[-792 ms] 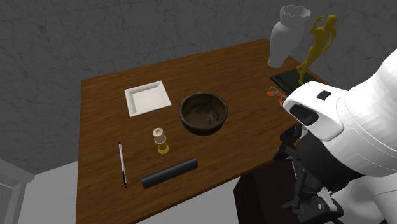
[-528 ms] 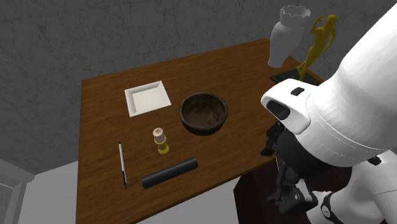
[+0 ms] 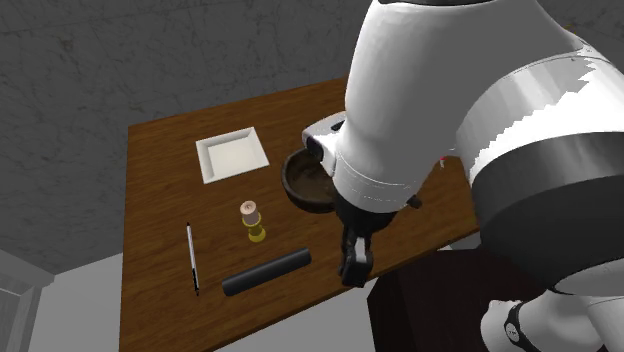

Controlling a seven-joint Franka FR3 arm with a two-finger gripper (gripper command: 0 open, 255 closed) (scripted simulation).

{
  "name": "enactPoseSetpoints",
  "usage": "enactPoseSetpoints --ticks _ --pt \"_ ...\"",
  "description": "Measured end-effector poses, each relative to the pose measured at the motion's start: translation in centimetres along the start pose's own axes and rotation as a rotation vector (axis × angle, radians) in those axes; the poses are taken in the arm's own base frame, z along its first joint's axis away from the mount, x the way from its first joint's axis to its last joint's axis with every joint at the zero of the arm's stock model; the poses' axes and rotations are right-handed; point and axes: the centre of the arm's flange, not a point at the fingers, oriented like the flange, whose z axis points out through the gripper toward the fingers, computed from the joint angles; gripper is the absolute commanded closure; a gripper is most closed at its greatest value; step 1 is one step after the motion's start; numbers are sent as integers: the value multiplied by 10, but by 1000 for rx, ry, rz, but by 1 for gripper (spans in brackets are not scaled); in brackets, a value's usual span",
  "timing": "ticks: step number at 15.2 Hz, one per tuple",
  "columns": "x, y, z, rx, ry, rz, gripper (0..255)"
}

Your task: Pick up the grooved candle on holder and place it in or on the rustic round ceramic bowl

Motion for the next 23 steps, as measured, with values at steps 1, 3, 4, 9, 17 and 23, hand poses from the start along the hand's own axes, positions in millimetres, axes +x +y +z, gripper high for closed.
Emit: enactPoseSetpoints --ticks 1,3,4,9,17,23 --pt "9 4 6 0 -8 1 0" --pt "31 13 15 -1 -21 3 0" --pt "41 19 19 -2 -28 4 0" --pt "104 45 44 -4 -62 9 0" --pt "192 91 89 -8 -116 17 0" --pt "194 93 118 -8 -120 17 0"
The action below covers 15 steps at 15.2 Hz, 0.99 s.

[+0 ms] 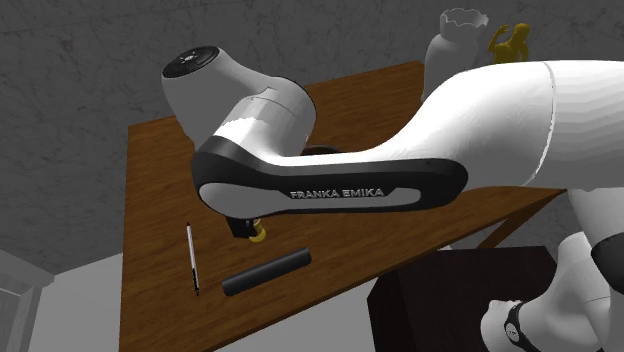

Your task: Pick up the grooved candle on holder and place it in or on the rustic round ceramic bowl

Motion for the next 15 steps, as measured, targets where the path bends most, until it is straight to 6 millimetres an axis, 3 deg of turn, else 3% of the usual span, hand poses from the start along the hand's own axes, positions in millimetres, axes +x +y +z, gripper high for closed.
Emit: enactPoseSetpoints --ticks 3,8,9,15 --pt "0 0 12 0 0 0 0" --pt "0 1 14 0 0 0 0" --pt "0 1 14 0 0 0 255" --pt "0 1 13 -1 3 1 255"
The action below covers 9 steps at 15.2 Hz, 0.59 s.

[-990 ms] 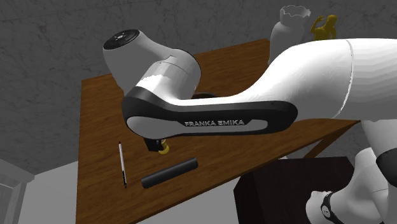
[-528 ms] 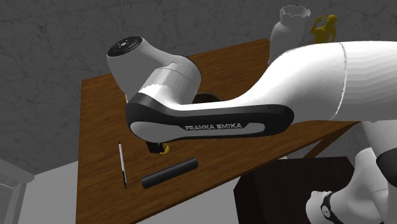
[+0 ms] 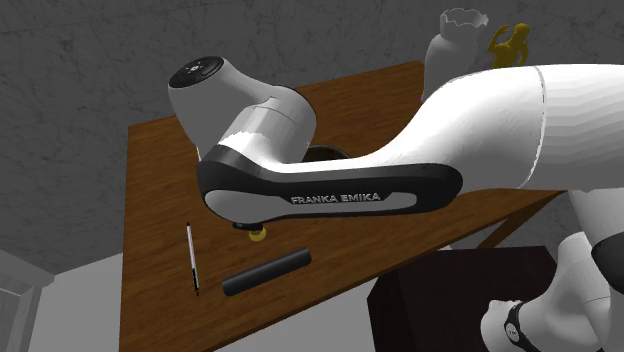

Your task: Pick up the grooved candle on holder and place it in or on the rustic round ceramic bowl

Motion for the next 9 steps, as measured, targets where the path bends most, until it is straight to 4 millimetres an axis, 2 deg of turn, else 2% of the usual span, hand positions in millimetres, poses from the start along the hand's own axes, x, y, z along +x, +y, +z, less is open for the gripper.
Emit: enactPoseSetpoints --ticks 5,9 --pt "-1 0 -2 0 -1 0 255" --pt "0 0 -20 1 -2 -1 255"
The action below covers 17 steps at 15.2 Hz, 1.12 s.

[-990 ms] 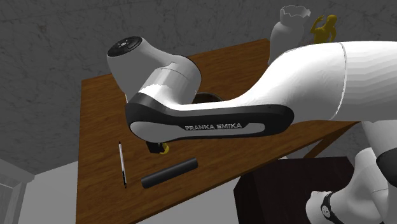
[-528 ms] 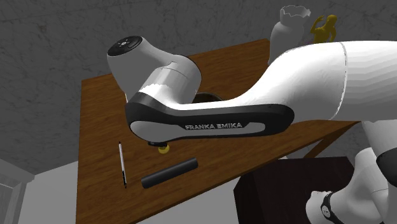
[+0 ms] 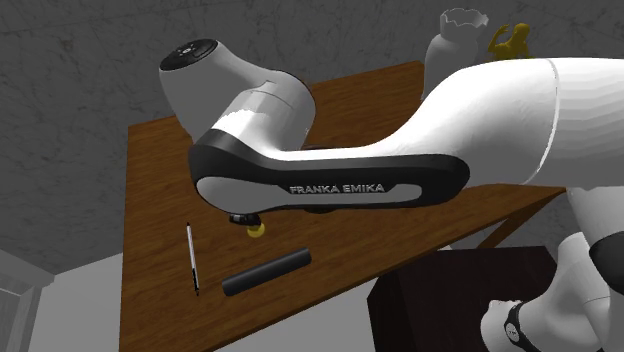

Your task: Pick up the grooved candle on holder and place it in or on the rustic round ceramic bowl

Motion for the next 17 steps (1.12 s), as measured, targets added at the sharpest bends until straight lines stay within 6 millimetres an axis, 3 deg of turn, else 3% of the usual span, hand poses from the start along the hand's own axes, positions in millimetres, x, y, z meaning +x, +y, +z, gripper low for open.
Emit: enactPoseSetpoints --ticks 17 --pt "-7 3 -89 0 0 0 255"
